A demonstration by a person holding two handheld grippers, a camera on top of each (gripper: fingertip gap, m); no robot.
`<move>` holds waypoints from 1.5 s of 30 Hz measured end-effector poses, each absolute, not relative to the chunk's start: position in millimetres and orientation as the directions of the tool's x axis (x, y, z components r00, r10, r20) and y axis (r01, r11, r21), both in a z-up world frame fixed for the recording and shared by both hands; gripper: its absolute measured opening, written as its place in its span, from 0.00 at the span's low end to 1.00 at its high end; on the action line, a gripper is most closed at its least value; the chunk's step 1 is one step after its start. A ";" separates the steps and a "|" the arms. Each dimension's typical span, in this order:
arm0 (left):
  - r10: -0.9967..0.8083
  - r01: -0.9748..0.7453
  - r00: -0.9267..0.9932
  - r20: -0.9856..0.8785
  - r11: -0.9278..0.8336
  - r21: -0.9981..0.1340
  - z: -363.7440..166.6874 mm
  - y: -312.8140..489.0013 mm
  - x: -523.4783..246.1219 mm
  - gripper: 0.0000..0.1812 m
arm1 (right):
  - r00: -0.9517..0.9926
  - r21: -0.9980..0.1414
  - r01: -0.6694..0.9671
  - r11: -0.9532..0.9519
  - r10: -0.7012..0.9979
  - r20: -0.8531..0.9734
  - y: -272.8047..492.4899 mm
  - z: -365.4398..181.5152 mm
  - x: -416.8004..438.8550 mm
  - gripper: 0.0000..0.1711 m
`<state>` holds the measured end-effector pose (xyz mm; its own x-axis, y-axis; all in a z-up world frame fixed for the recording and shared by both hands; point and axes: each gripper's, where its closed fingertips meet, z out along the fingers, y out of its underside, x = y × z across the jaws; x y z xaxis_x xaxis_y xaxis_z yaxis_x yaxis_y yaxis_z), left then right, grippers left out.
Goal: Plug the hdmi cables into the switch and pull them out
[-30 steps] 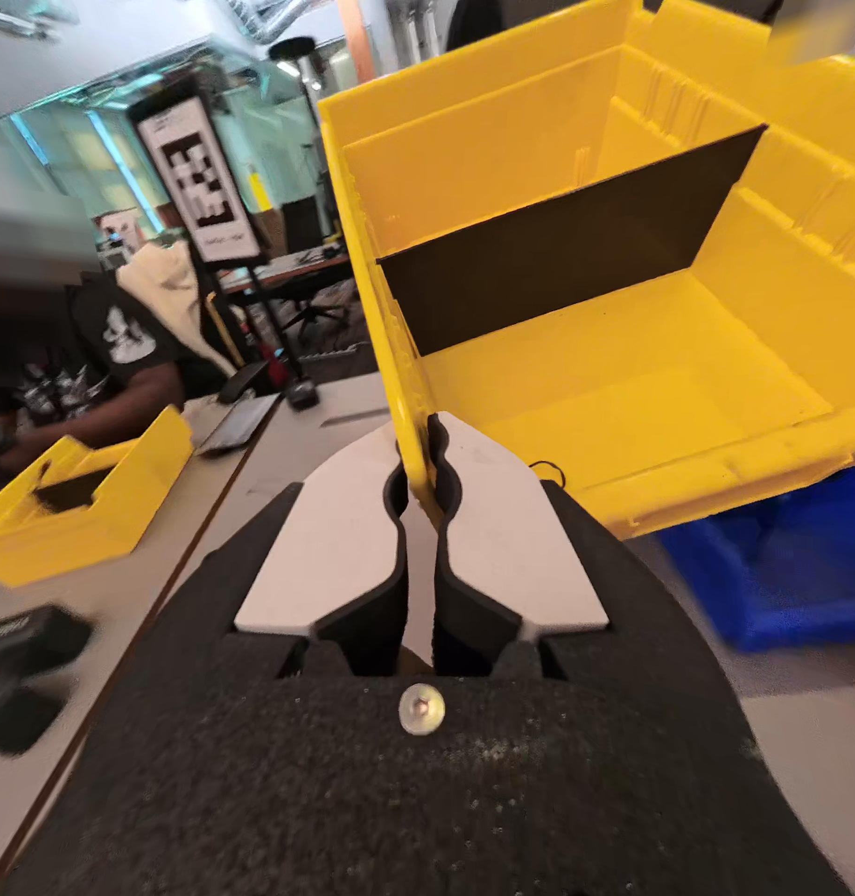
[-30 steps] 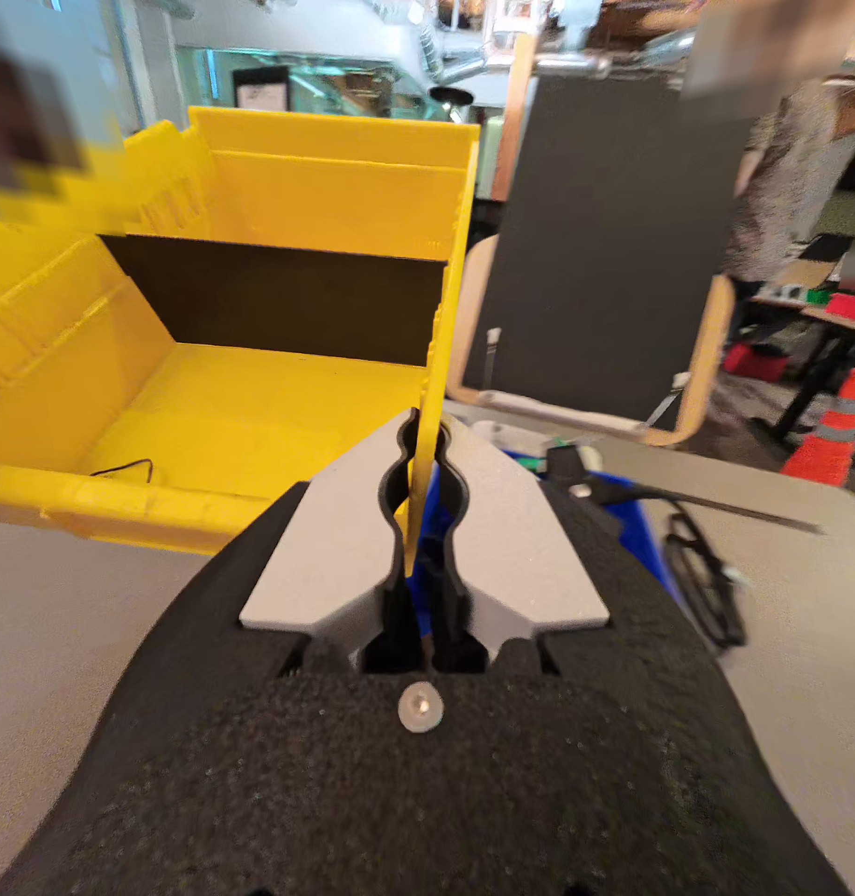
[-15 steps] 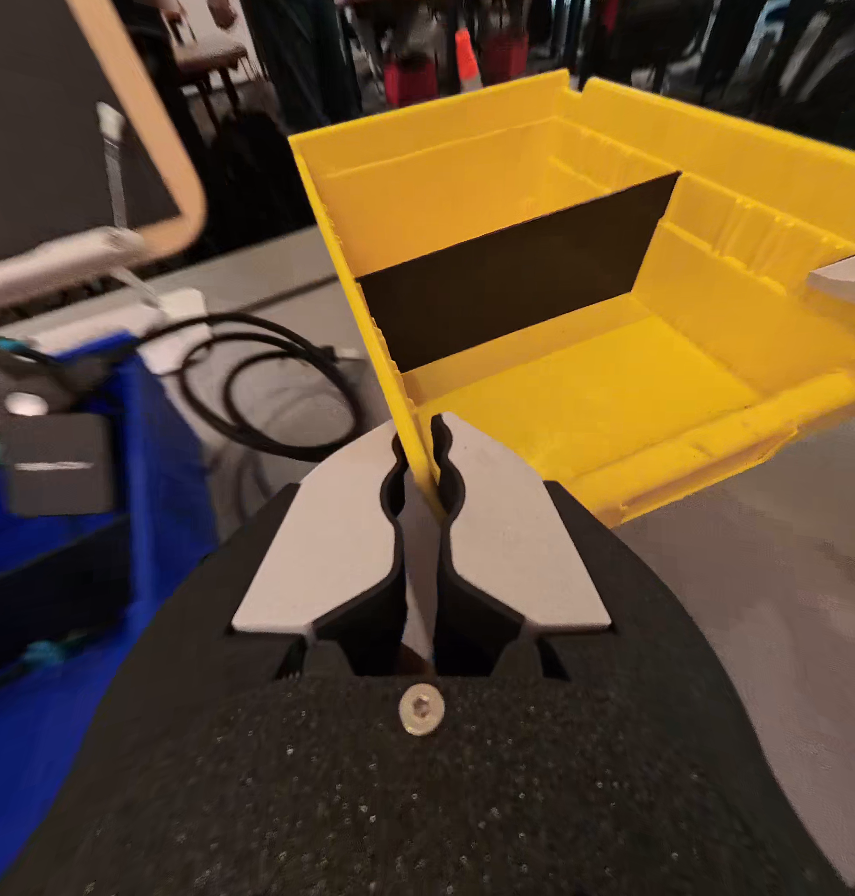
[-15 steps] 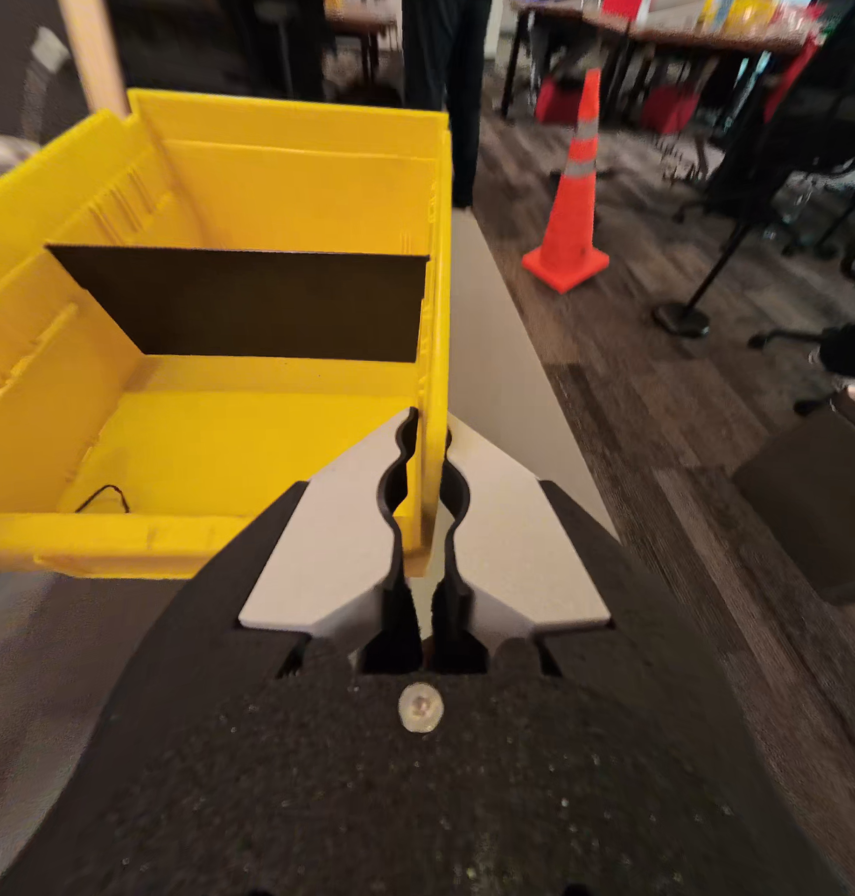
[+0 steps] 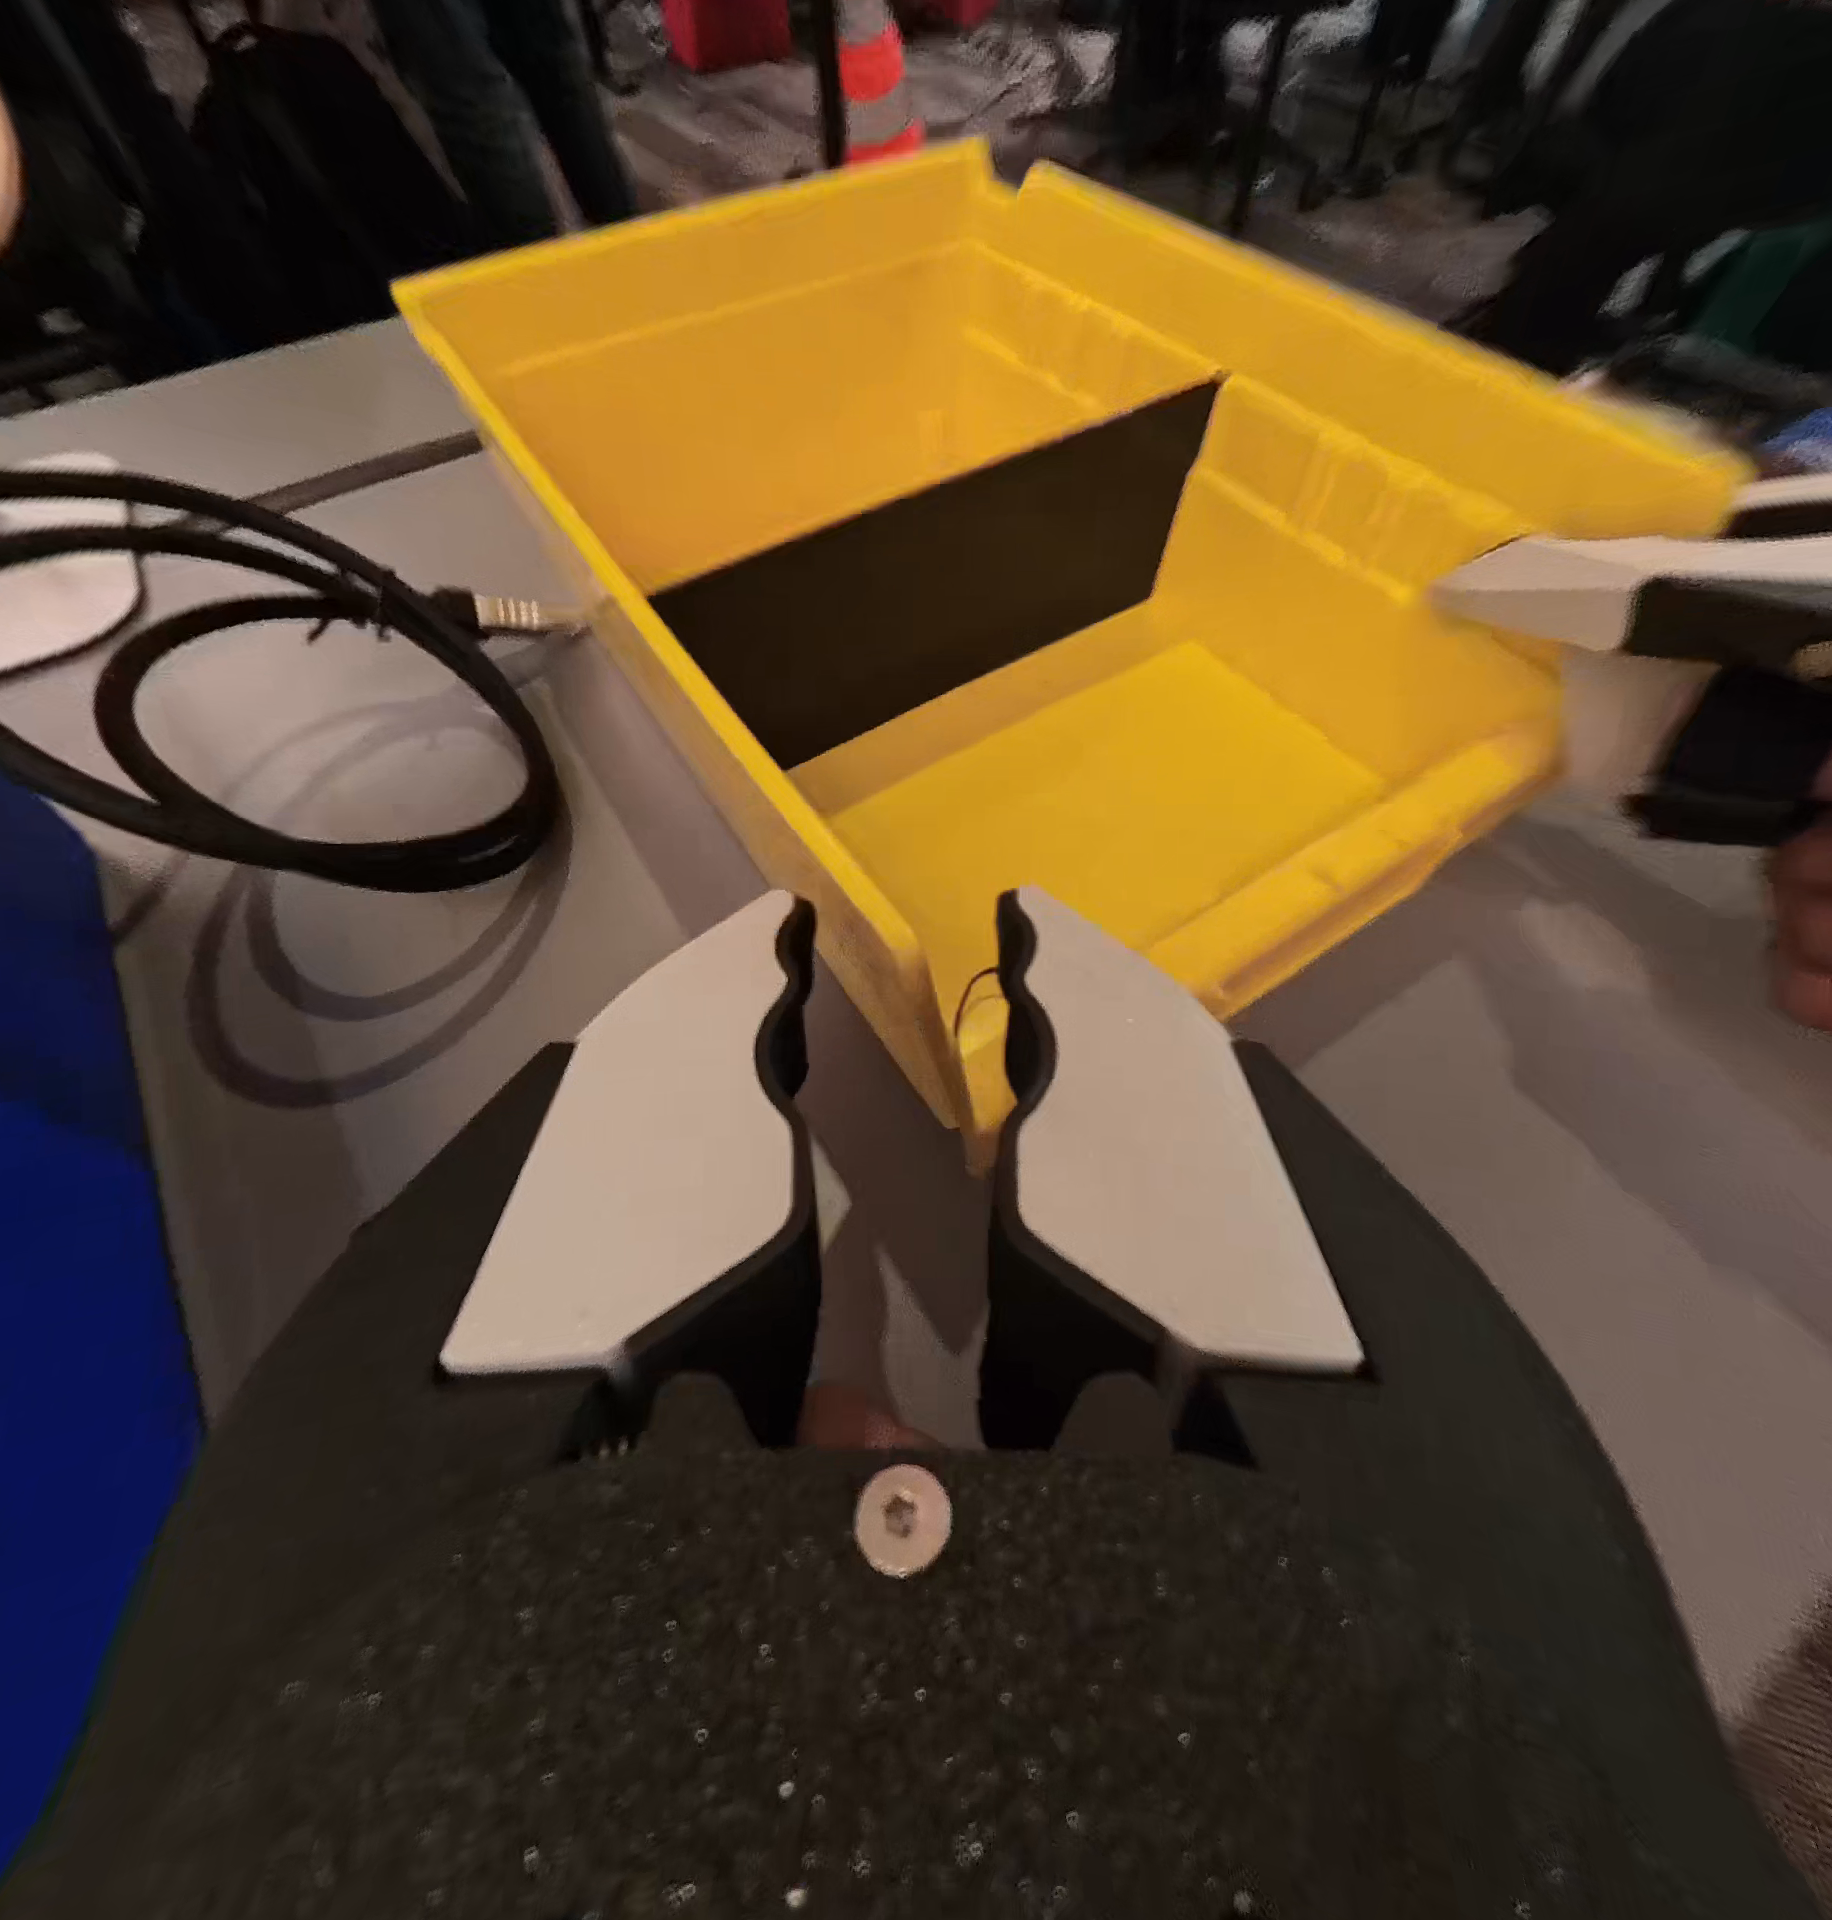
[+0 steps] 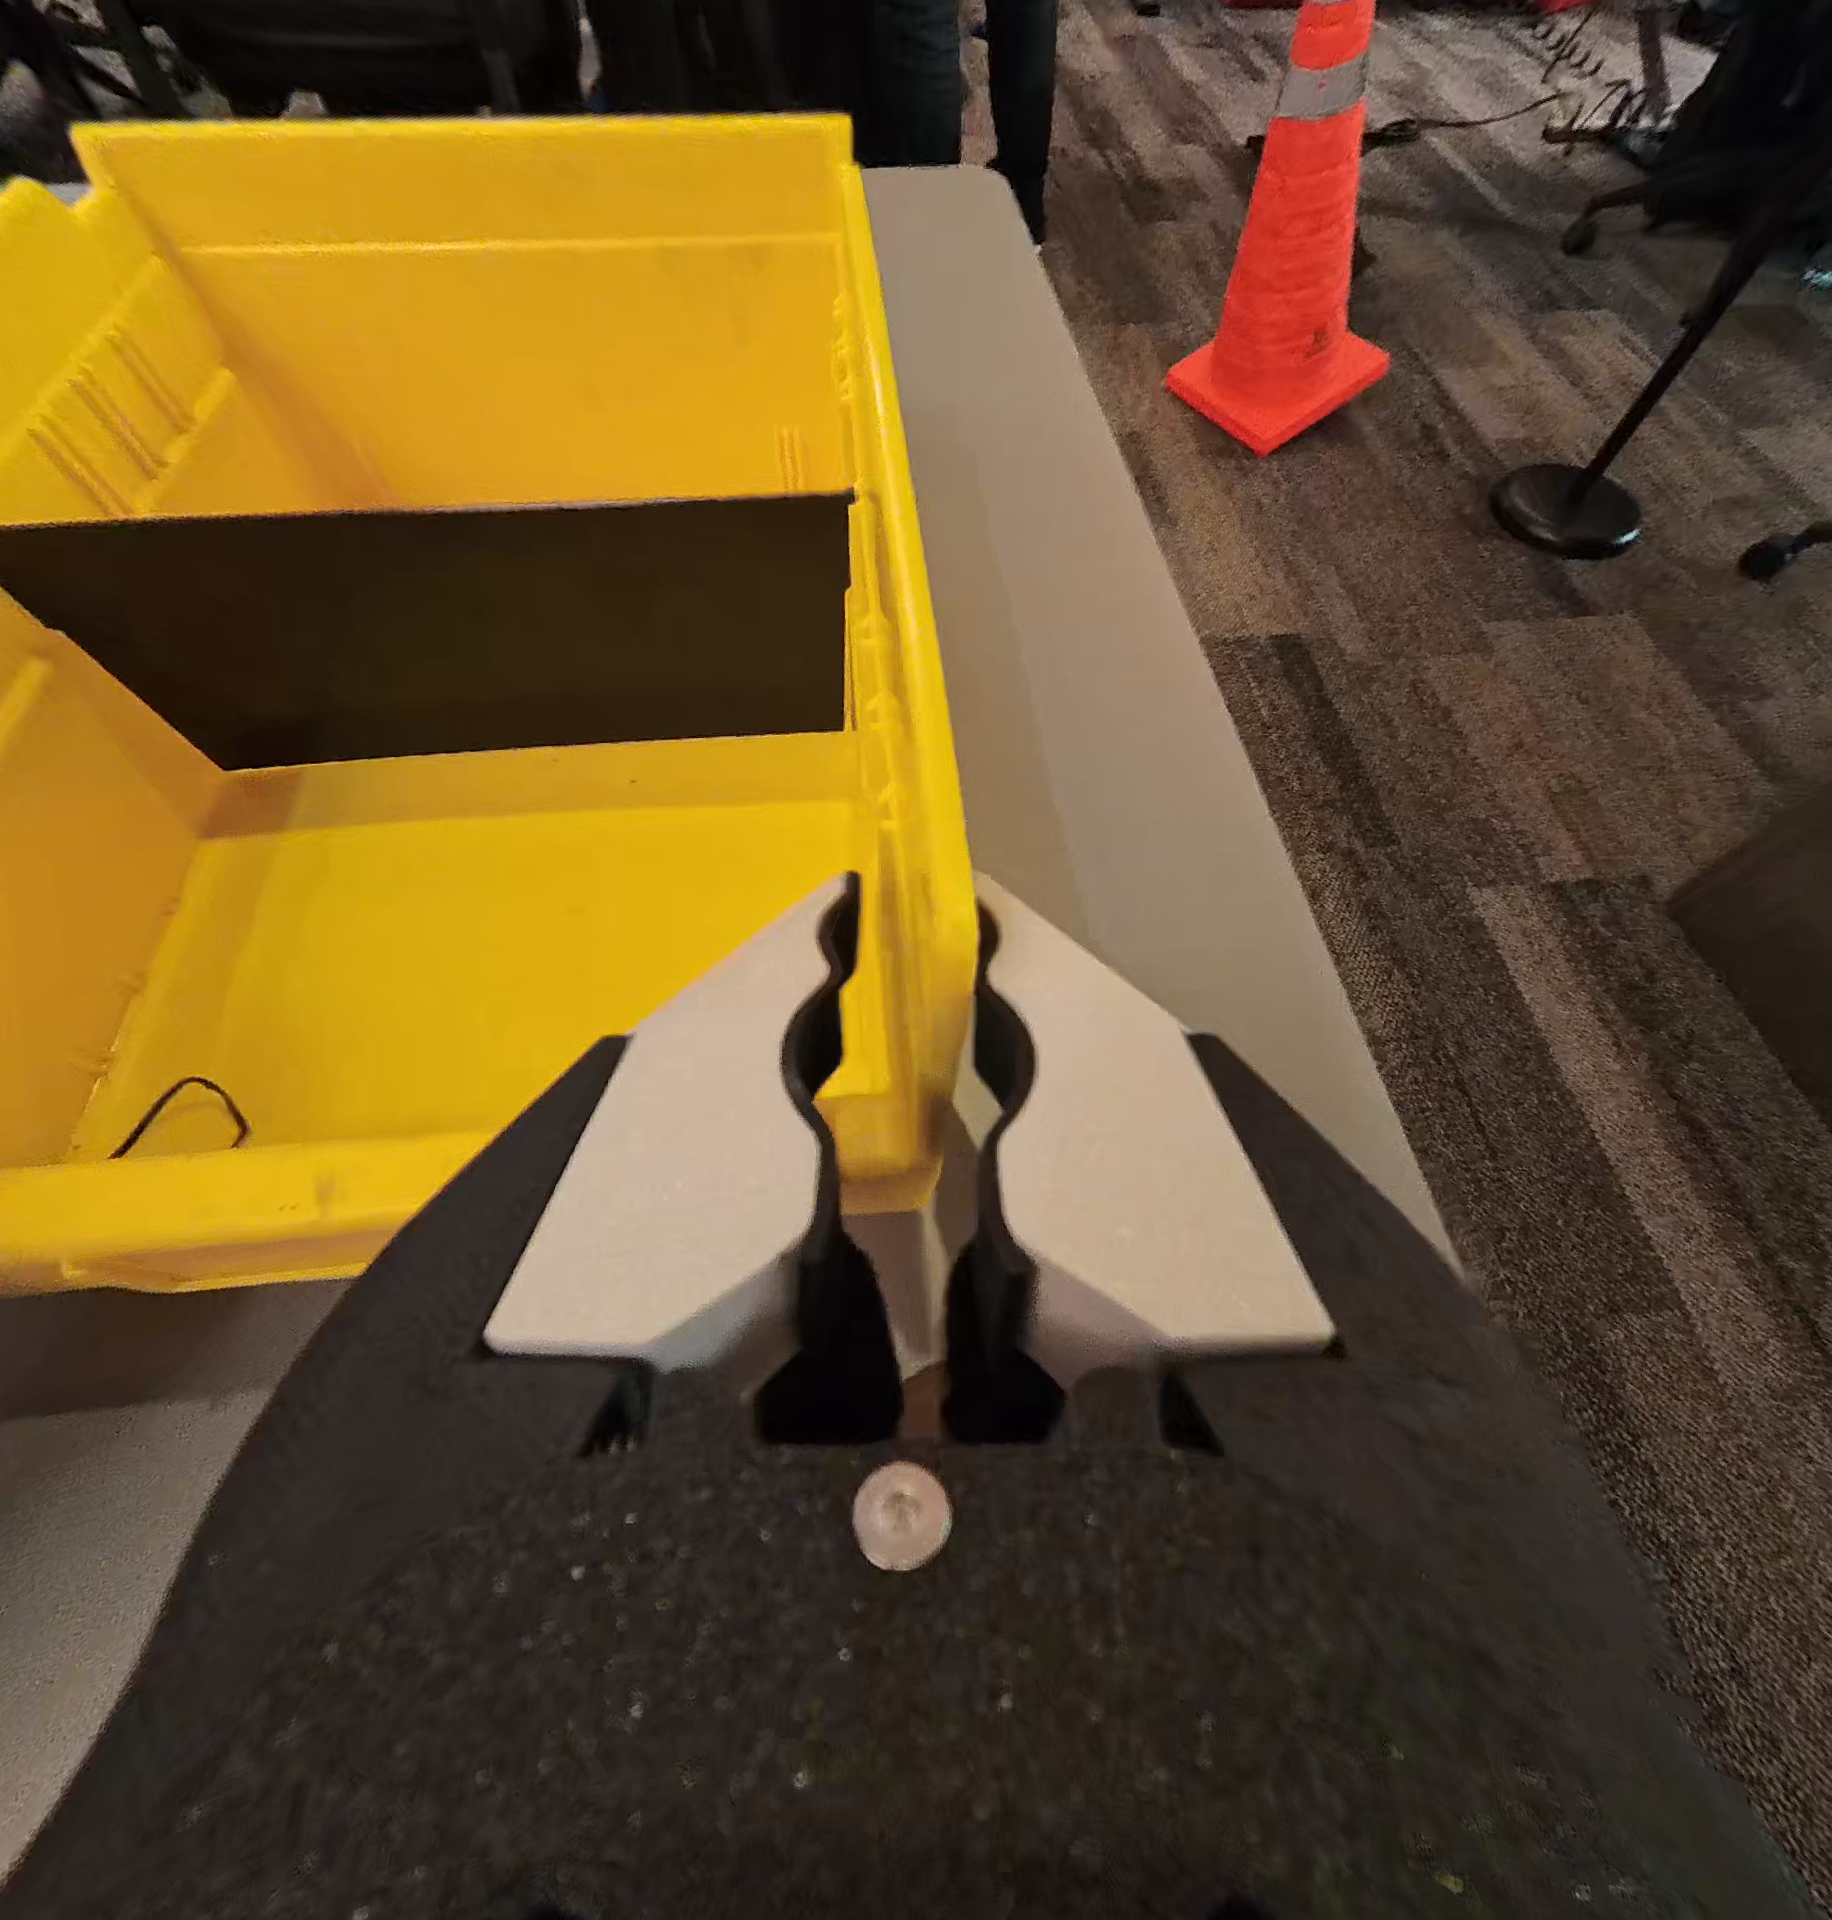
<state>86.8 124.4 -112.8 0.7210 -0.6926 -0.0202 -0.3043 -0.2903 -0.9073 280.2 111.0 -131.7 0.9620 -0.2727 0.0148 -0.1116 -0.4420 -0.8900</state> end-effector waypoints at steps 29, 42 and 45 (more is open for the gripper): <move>-0.474 -0.222 0.880 -0.038 -0.337 -0.915 -104.8 184.1 -281.2 0.03 | 0.985 -0.946 -0.057 -0.319 -0.174 -0.001 148.3 -110.2 -88.0 0.00; -0.246 -0.172 0.963 -0.108 -0.255 -0.952 -72.5 228.4 -495.2 0.02 | 0.995 -0.980 0.100 -0.172 -0.006 0.103 209.7 -69.0 -292.7 0.02; -0.224 -0.149 0.971 -0.088 -0.273 -0.950 -79.6 232.8 -538.2 0.02 | 0.993 -0.976 0.121 -0.179 0.017 0.120 219.8 -70.5 -337.7 0.02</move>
